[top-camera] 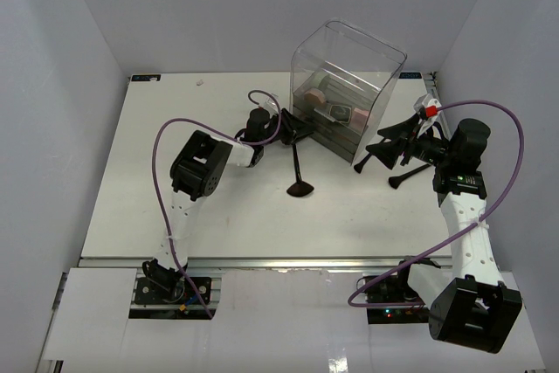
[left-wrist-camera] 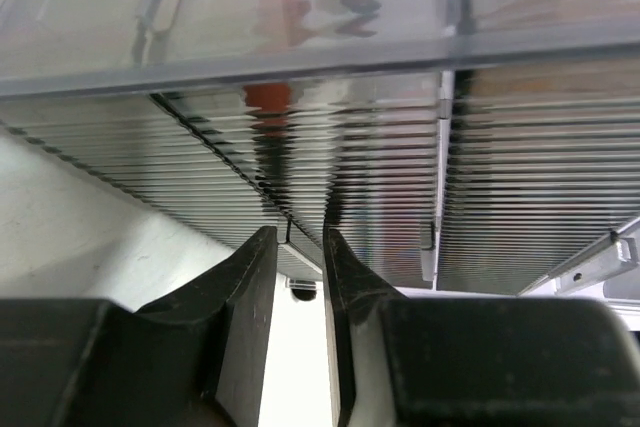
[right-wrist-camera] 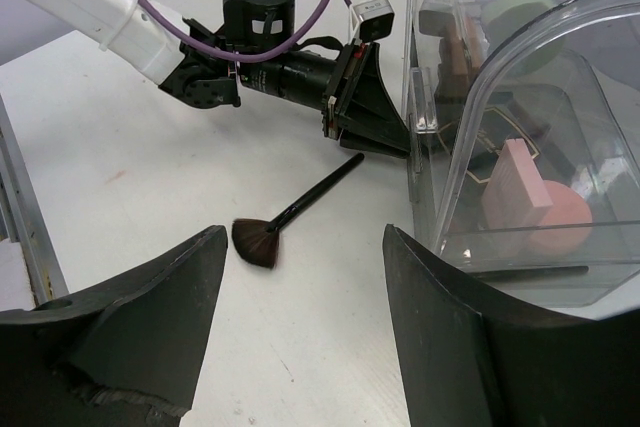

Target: Organize the makeup

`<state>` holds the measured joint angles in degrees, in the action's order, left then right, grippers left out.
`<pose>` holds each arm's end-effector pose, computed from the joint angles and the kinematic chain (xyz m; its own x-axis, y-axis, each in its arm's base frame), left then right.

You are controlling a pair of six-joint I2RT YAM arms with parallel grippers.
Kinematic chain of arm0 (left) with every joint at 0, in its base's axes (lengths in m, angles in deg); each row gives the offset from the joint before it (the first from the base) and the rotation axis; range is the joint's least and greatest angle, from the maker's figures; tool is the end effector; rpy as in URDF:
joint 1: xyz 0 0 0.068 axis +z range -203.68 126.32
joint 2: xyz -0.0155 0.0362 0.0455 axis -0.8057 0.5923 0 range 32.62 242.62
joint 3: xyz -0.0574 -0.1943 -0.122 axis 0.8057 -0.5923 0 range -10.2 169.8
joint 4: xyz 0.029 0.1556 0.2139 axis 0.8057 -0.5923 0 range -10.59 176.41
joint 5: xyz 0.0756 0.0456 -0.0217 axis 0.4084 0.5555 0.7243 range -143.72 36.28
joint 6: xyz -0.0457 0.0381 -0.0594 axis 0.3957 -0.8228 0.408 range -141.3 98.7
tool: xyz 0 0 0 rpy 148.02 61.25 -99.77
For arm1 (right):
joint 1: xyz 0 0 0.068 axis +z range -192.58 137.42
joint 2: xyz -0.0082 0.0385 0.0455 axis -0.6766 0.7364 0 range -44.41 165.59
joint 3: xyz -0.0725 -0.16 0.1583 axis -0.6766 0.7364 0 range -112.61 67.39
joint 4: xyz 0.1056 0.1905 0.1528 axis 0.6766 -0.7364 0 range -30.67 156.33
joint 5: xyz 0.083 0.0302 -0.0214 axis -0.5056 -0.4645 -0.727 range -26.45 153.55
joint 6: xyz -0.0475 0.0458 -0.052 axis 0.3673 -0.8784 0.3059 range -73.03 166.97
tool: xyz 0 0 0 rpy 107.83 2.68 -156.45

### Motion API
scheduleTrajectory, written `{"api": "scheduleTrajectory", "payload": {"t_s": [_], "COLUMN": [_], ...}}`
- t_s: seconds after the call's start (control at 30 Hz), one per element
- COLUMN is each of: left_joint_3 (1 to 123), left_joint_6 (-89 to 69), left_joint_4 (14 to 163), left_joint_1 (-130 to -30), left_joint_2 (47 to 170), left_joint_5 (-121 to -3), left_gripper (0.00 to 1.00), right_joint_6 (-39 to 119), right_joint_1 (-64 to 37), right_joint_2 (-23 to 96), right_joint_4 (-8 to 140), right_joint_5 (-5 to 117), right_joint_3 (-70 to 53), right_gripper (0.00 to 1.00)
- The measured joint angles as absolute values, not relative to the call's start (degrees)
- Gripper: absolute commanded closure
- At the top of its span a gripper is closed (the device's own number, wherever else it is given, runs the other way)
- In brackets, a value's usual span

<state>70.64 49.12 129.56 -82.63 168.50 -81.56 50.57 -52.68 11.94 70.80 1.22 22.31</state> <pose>0.4304 -0.2774 0.0719 -0.8405 -0.4872 -0.2373 0.1075 0.2792 -0.9542 0.2663 0.0188 0.2989 -0.0673 -0.0176 -0.9976 -0.7901 0.6116 0.0425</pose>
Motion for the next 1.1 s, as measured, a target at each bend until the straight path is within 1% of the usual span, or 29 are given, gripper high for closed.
{"api": "scheduleTrajectory", "payload": {"t_s": [0.23, 0.57, 0.8, 1.0, 1.1], "left_joint_3": [71.3, 71.7, 72.3, 72.0, 69.8], "left_joint_6": [49.7, 50.1, 50.5, 50.8, 51.0], "left_joint_4": [130.0, 130.3, 130.0, 130.4, 132.9], "left_joint_1": [-82.7, -82.6, -82.7, -82.7, -82.7], "left_joint_2": [169.5, 170.1, 170.2, 170.2, 169.9], "left_joint_5": [-81.8, -82.1, -82.3, -82.2, -81.9], "left_gripper": [0.72, 0.76, 0.88, 0.92, 0.93], "right_joint_6": [50.6, 50.5, 50.5, 50.5, 50.5], "right_joint_1": [-52.8, -53.0, -53.1, -53.1, -53.1], "right_joint_2": [11.9, 11.9, 11.9, 11.9, 11.9], "right_joint_4": [70.8, 70.8, 70.8, 70.8, 70.8], "right_joint_5": [1.2, 1.2, 1.2, 1.2, 1.2], "right_joint_3": [22.3, 22.3, 22.3, 22.3, 22.3], "right_gripper": [0.3, 0.3, 0.3, 0.3, 0.3]}}
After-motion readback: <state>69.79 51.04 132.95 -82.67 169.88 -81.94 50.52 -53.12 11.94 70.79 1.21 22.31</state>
